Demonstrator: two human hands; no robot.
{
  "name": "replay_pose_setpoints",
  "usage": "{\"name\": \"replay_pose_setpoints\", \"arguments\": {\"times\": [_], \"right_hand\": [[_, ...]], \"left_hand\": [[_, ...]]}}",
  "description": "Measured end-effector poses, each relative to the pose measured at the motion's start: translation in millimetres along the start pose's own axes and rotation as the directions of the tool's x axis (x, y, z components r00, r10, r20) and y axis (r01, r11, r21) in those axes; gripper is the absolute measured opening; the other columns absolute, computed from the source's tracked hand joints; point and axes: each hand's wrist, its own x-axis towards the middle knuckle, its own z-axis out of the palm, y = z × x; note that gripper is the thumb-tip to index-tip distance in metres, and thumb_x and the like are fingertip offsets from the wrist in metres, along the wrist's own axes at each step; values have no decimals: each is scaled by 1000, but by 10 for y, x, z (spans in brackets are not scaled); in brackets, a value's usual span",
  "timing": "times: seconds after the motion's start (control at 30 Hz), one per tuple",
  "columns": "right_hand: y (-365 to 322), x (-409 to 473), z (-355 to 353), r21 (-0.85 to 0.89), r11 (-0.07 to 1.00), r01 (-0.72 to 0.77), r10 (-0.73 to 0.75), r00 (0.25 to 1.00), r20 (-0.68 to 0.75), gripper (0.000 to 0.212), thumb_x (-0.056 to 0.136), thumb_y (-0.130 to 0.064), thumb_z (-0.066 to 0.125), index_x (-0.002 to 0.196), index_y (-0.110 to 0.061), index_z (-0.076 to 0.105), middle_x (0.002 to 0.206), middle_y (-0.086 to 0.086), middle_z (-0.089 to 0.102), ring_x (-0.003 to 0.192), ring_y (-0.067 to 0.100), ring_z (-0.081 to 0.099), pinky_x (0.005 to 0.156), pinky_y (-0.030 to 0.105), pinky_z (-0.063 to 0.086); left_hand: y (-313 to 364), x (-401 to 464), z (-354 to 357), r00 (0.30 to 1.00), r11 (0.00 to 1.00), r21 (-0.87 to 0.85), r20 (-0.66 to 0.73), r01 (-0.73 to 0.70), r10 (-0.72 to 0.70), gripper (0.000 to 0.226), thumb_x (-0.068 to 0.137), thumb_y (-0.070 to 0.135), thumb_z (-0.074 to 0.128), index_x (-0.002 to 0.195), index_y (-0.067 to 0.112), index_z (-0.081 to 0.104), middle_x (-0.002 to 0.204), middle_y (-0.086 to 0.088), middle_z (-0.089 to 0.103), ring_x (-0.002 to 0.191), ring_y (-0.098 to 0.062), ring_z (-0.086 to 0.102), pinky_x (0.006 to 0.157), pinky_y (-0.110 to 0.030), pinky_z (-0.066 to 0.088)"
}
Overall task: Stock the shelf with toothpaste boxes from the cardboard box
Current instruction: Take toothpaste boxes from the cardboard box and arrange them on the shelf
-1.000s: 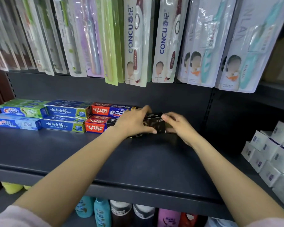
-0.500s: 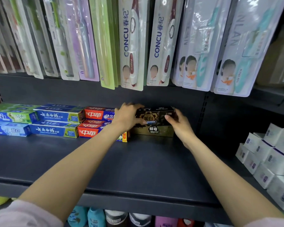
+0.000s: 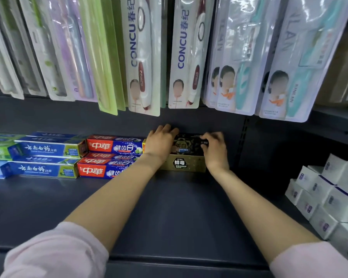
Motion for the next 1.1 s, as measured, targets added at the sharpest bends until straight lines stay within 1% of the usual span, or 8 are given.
{"name": "replay_pose_setpoints", "arguments": {"times": [0.2, 0.3, 0.43, 0.6, 0.67, 0.77, 0.9, 1.1], "right_hand": [[-29, -46, -160, -75, 996, 43, -23, 967, 253, 42, 91, -13, 58, 132, -13, 47, 136, 9, 34, 124, 26, 46, 106, 29, 34], [-69, -119, -289, -96, 992, 81, -54, 966, 253, 48, 92, -14, 56, 137, -15, 43, 142, 7, 36, 132, 24, 39, 110, 31, 32], [-209, -381, -497, -39, 994, 98, -87, 972, 218, 29, 91, -15, 55, 119, -12, 60, 124, 10, 54, 115, 27, 53, 96, 31, 43], [-318, -1000, -853, 87, 990, 114, -133, 959, 250, 18, 92, -18, 54, 103, -16, 68, 101, 3, 63, 90, 18, 60, 77, 27, 46], [-329, -1303, -1000, 127, 988, 86, -119, 952, 283, 17, 93, -17, 52, 99, -16, 68, 92, -2, 64, 84, 14, 61, 73, 24, 45], [-285, -1717, -1110, 165, 986, 25, -82, 934, 348, 16, 91, -14, 52, 91, -15, 67, 79, 6, 69, 75, 21, 68, 75, 37, 56], [-157, -2187, -1147, 102, 994, 39, -81, 890, 449, 15, 90, -13, 53, 91, -11, 68, 82, 11, 70, 78, 26, 68, 77, 39, 55], [231, -2782, -989, -110, 991, 80, 5, 785, 620, 18, 89, -23, 54, 98, -17, 68, 98, 7, 69, 89, 26, 62, 72, 33, 47]], "left_hand": [[93, -100, -29, 998, 998, -25, 32, 63, -62, 49, 91, 29, 56, 137, 19, 40, 134, -7, 44, 125, -28, 41, 100, -40, 36], [124, -218, -135, 995, 995, -28, -17, 95, -96, 44, 93, 28, 52, 135, 18, 41, 134, -7, 45, 125, -29, 41, 99, -40, 36], [214, -531, -374, 990, 986, -113, -57, 121, -128, 36, 91, 24, 50, 126, 14, 49, 126, -11, 53, 119, -31, 48, 93, -42, 39], [461, -1142, -636, 986, 920, -367, -42, 136, -163, 18, 91, 23, 52, 103, 13, 61, 96, -9, 69, 92, -30, 64, 74, -36, 50], [586, -1424, -656, 991, 876, -467, 6, 120, -133, 14, 89, 19, 55, 95, 11, 64, 89, -8, 70, 87, -27, 65, 77, -35, 52], [767, -1789, -669, 990, 809, -574, 117, 128, -73, 11, 89, 15, 58, 88, 9, 66, 82, -6, 69, 75, -16, 64, 78, -29, 49], [919, -2229, -666, 976, 776, -616, 217, 131, 8, 13, 90, 16, 59, 78, 13, 62, 70, -4, 70, 42, 7, 53, 56, -10, 42], [1113, -2794, -372, 907, 813, -563, 405, 149, 114, 12, 88, 15, 57, 81, 9, 65, 71, -6, 71, 40, 2, 53, 57, -7, 41]]}}
